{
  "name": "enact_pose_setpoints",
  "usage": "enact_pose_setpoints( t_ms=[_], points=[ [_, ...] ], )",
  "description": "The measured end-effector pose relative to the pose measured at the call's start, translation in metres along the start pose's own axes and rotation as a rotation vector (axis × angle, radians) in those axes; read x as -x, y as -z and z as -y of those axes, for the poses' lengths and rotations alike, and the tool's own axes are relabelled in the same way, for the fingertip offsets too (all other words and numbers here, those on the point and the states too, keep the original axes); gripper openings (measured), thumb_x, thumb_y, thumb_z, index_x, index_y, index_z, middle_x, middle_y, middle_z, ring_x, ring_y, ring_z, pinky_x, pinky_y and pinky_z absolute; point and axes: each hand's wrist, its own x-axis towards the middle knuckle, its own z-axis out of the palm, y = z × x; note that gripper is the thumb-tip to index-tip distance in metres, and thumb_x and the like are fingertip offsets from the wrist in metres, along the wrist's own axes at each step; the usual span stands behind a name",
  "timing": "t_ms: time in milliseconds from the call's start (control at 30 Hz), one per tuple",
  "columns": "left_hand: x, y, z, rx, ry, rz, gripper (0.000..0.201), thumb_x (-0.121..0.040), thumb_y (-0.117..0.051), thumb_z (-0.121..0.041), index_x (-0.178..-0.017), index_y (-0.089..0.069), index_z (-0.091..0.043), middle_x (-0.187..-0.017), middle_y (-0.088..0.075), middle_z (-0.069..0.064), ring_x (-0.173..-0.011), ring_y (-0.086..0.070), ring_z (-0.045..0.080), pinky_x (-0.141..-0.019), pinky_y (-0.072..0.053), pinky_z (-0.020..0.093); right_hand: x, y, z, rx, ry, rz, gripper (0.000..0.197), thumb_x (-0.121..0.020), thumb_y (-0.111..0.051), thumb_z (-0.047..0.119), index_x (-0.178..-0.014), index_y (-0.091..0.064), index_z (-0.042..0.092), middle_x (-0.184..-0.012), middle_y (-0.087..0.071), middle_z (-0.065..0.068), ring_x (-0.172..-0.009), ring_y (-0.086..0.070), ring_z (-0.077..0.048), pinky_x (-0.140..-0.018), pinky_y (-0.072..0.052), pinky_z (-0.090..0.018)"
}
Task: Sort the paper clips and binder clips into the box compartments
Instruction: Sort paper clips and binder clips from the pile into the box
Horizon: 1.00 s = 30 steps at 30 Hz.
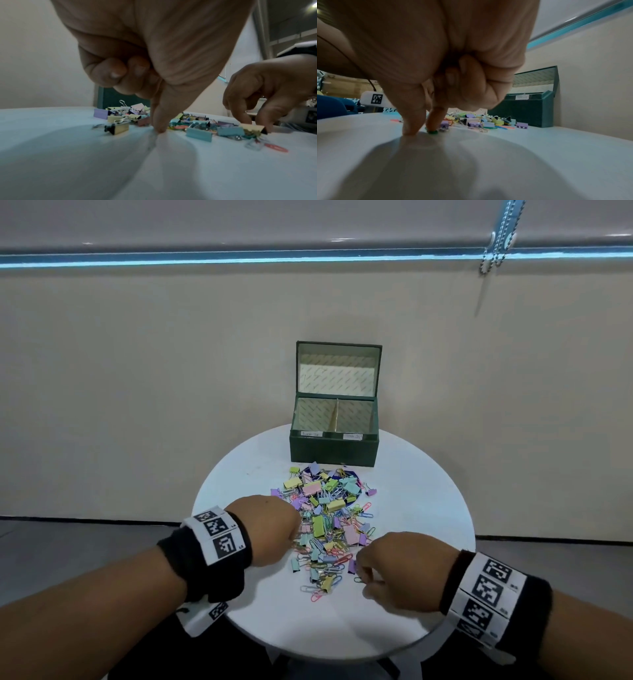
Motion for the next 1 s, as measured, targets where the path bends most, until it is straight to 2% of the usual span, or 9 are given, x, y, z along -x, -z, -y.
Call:
enact_pose_setpoints(
  t_ms=[100,200,333,400,533,700,767,867,1000],
  points=[
    [0.001,-0.002,0.007,-0.024,-0.002,-0.001,0.018,-0.085,-0.046,-0.02,-0.088,-0.063,-0.024,-0.089,-0.068,-0.005,-0.081,-0.065,0.02,-0.074,-0.057,0.036,-0.002,0.0,-0.002,0.063,0.025,-0.031,0.02,-0.096,-0.049,0.037,-0.094,-0.061,0.021,-0.092,-0.066,0.001,-0.086,-0.06,-0.025,-0.073,-0.046,-0.032],
    [0.005,0.002,0.016,0.046,0.012,-0.003,0.011,-0.087,-0.05,-0.028,-0.09,-0.061,-0.03,-0.095,-0.065,-0.012,-0.087,-0.061,0.014,-0.078,-0.053,0.032,-0.002,-0.002,-0.005,0.037,0.044,-0.038,0.015,-0.094,-0.046,0.034,-0.089,-0.054,0.022,-0.087,-0.064,0.002,-0.08,-0.057,-0.024,-0.071,-0.049,-0.033],
    [0.01,0.015,0.035,0.066,0.086,-0.031,0.011,-0.088,-0.059,-0.041,-0.09,-0.064,-0.031,-0.085,-0.059,-0.015,-0.083,-0.056,0.008,-0.066,-0.039,0.025,-0.004,-0.003,-0.009,-0.038,0.027,-0.028,0.011,-0.091,-0.051,0.035,-0.089,-0.052,0.025,-0.088,-0.063,0.006,-0.083,-0.057,-0.02,-0.072,-0.049,-0.032],
    [0.01,0.019,0.045,0.052,0.152,-0.003,0.021,-0.086,-0.061,-0.05,-0.088,-0.066,-0.029,-0.08,-0.06,-0.014,-0.08,-0.058,0.007,-0.065,-0.042,0.025,-0.006,-0.005,-0.01,-0.023,0.033,-0.043,0.013,-0.09,-0.046,0.031,-0.087,-0.053,0.021,-0.082,-0.062,0.004,-0.077,-0.056,-0.021,-0.069,-0.049,-0.033],
    [0.005,0.012,0.047,0.043,0.177,0.087,0.053,-0.08,-0.055,-0.073,-0.087,-0.07,-0.022,-0.088,-0.071,-0.003,-0.086,-0.066,0.016,-0.077,-0.053,0.032,-0.011,-0.009,-0.013,0.03,0.041,-0.049,0.014,-0.087,-0.041,0.028,-0.083,-0.049,0.017,-0.074,-0.057,0.001,-0.069,-0.053,-0.025,-0.064,-0.049,-0.035],
    [0.002,0.003,0.033,-0.055,0.144,0.04,0.039,-0.086,-0.057,-0.057,-0.086,-0.066,-0.019,-0.085,-0.068,-0.002,-0.076,-0.064,0.019,-0.073,-0.052,0.032,-0.012,-0.009,-0.018,0.027,0.029,-0.065,0.01,-0.089,-0.041,0.028,-0.083,-0.045,0.022,-0.07,-0.051,0.004,-0.065,-0.047,-0.022,-0.06,-0.043,-0.033],
    [0.002,0.004,0.037,-0.046,0.124,0.034,0.028,-0.088,-0.056,-0.051,-0.088,-0.065,-0.025,-0.086,-0.063,-0.004,-0.076,-0.054,0.017,-0.075,-0.051,0.033,-0.009,-0.008,-0.021,0.018,0.016,-0.072,0.007,-0.089,-0.042,0.027,-0.085,-0.045,0.023,-0.073,-0.054,0.004,-0.066,-0.049,-0.022,-0.061,-0.045,-0.034],
    [0.006,0.008,0.046,0.017,0.12,0.036,0.018,-0.088,-0.059,-0.051,-0.097,-0.063,-0.036,-0.091,-0.057,-0.014,-0.086,-0.052,0.011,-0.074,-0.043,0.029,-0.003,-0.004,-0.023,0.005,0.061,-0.083,0.002,-0.088,-0.043,0.026,-0.089,-0.044,0.026,-0.075,-0.056,0.003,-0.067,-0.05,-0.022,-0.064,-0.049,-0.036],
    [0.013,0.012,0.036,0.099,0.027,-0.026,0.014,-0.085,-0.062,-0.052,-0.084,-0.061,-0.038,-0.09,-0.06,-0.016,-0.084,-0.055,0.006,-0.074,-0.045,0.027,0.004,-0.005,-0.021,-0.004,0.116,-0.02,0.008,-0.084,-0.04,0.028,-0.091,-0.043,0.03,-0.084,-0.061,0.004,-0.073,-0.052,-0.021,-0.07,-0.05,-0.034]
  ],
)
